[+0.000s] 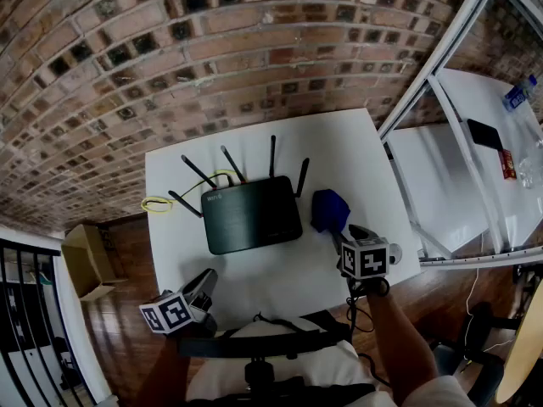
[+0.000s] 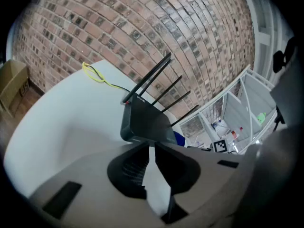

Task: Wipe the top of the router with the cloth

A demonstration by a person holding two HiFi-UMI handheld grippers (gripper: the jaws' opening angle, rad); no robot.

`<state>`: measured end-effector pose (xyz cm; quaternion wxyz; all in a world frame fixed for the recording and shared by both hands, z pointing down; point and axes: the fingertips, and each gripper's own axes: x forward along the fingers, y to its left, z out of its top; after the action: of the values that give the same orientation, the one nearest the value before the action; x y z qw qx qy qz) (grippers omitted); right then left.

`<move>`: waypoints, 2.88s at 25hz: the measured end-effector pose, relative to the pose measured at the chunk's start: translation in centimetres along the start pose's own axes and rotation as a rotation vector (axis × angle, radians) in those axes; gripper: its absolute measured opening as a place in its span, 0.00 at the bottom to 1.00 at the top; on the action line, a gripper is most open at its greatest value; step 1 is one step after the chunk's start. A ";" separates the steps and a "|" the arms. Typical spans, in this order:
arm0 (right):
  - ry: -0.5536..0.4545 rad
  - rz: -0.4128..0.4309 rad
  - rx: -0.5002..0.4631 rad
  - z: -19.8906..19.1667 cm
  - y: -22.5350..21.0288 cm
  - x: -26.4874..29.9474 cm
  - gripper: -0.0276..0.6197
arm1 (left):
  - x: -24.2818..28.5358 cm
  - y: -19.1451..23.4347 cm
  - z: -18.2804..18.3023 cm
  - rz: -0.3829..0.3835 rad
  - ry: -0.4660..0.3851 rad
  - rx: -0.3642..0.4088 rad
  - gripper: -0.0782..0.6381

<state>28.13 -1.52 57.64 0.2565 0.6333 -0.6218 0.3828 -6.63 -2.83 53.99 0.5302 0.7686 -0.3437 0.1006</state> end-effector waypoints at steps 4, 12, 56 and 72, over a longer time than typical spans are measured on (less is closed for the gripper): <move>-0.004 0.011 0.009 0.9 0.5 0.8 0.41 | 0.4 -0.7 0.5 -0.045 -0.028 -0.029 0.19; -0.015 -0.009 0.046 2.4 0.4 3.2 0.47 | 0.7 -1.3 0.3 -0.050 -0.019 0.017 0.13; 0.007 -0.087 -0.034 2.9 -0.3 8.3 0.36 | 1.4 -3.1 -1.2 -0.071 -0.018 0.013 0.15; -0.106 0.080 -0.093 5.0 -0.7 6.0 0.25 | 3.5 -6.3 -2.2 0.038 -0.130 0.029 0.14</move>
<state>29.30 -9.02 59.73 0.2370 0.6144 -0.6766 0.3295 0.45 -1.06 51.98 0.4933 0.7746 -0.3904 0.0653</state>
